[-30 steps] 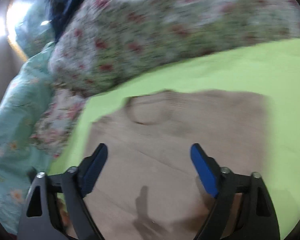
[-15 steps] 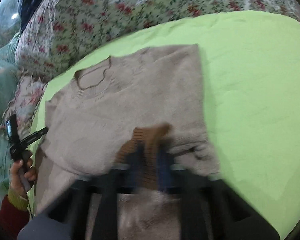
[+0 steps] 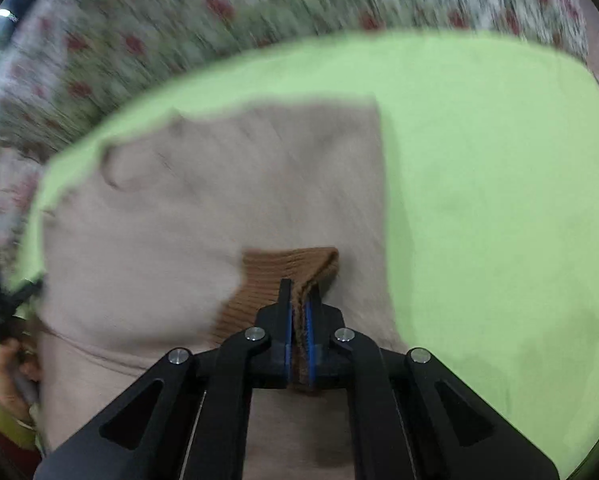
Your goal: Fold small clothes
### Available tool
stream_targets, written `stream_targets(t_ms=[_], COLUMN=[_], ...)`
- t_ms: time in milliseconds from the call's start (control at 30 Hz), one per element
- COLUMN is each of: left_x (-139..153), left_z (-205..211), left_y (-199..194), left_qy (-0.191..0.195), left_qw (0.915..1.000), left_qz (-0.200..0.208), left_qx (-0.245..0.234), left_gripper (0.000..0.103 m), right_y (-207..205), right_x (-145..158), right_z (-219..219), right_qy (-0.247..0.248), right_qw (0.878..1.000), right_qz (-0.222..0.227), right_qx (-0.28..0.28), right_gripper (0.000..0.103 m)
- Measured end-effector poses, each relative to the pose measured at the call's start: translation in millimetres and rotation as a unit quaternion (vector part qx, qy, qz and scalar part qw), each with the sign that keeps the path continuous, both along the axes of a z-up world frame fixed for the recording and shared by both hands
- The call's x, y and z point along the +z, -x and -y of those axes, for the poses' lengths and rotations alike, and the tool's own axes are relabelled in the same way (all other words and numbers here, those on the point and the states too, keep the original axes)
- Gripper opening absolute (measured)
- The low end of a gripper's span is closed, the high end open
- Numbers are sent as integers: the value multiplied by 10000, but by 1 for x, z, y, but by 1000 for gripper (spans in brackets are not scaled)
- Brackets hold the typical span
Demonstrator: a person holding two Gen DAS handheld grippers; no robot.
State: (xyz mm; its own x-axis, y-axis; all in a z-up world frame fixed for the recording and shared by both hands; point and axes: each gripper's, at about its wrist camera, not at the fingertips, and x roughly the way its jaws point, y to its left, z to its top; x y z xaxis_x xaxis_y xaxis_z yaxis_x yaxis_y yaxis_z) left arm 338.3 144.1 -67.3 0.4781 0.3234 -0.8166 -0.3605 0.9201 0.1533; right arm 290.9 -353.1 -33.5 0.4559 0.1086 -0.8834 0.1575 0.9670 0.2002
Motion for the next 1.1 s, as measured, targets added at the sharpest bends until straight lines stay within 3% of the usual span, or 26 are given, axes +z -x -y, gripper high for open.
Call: stream_targets(t_ms=[100, 200, 300, 400, 433, 467, 567, 700, 867, 967, 1100], left_x=[6, 21, 18, -1, -1, 1, 14, 31, 36, 32, 20], left_z=[-5, 0, 20, 32, 32, 30, 21, 18, 36, 46, 47], left_y=[8, 19, 12, 2, 3, 6, 25, 84, 178, 230, 284], left_qy=[220, 433, 77, -392, -390, -353, -2, 800, 1233, 1300, 1740], left_qw=[9997, 9985, 9992, 9980, 9980, 9982, 9986, 9939, 9859, 9832, 9761], left_qz=[73, 324, 154, -170, -153, -139, -64, 111, 200, 118, -73], left_qx=[5, -116, -351, -468, -477, -475, -529, -746, -1113, -1277, -1298], left_gripper=[81, 81, 82, 83, 83, 83, 81, 81, 82, 82, 82], right_y=[18, 33, 24, 13, 14, 19, 40, 82, 148, 184, 222], right_x=[24, 46, 30, -3, -11, -11, 12, 43, 50, 48, 44], right_z=[-3, -17, -38, -38, -31, -22, -11, -6, -7, -4, 7], right_qy=[156, -183, -802, -324, -350, -677, -755, -891, -1039, -1139, -1283], right_qw=[9985, 9946, 9915, 9982, 9988, 9975, 9967, 9930, 9910, 9898, 9881], right_qz=[456, 1018, 704, 52, -87, -6, 288, 754, 771, 785, 811], right_qx=[-265, 86, 743, 505, 331, 181, 1, 172, 351, 345, 257], right_gripper=[17, 18, 21, 21, 18, 16, 22, 40, 41, 41, 41])
